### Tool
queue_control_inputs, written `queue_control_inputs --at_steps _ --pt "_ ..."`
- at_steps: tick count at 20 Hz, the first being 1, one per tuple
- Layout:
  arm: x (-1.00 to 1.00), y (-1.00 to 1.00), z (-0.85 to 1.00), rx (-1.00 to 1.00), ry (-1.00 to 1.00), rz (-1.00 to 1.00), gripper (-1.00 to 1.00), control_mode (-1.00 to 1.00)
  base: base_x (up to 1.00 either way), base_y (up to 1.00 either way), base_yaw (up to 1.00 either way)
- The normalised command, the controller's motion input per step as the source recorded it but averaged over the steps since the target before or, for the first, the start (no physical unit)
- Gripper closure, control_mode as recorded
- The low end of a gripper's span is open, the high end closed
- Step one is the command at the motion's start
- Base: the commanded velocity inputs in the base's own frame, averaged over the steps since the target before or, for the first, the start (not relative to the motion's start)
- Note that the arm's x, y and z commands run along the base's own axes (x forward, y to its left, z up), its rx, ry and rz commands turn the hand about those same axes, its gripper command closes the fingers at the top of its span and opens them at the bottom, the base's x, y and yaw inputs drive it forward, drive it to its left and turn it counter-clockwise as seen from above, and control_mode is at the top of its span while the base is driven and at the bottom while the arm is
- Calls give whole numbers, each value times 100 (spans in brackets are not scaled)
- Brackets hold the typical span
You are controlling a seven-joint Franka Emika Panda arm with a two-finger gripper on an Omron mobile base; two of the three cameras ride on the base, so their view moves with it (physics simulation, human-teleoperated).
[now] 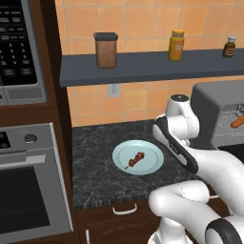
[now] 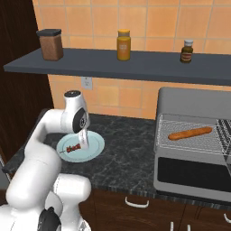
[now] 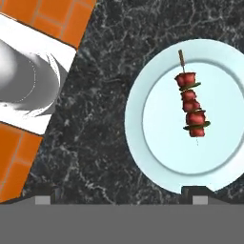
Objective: Pick up the kebab skewer and baguette bread, and place them inside the toaster oven. Close the toaster oven door and start by setting the timer.
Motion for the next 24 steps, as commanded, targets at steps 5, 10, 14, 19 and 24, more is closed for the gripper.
queue_control_inputs --at_steps 5,10,14,19,24 --pt "38 66 -42 0 0 17 -100 -100 0 0 0" --pt "40 47 -24 0 0 21 -100 -100 0 0 0" --pt "30 33 -35 0 -2 17 -100 -100 0 0 0" --pt "24 5 -34 0 -9 0 -100 -100 0 0 0" --pt "24 0 -45 0 -5 0 -100 -100 0 0 0"
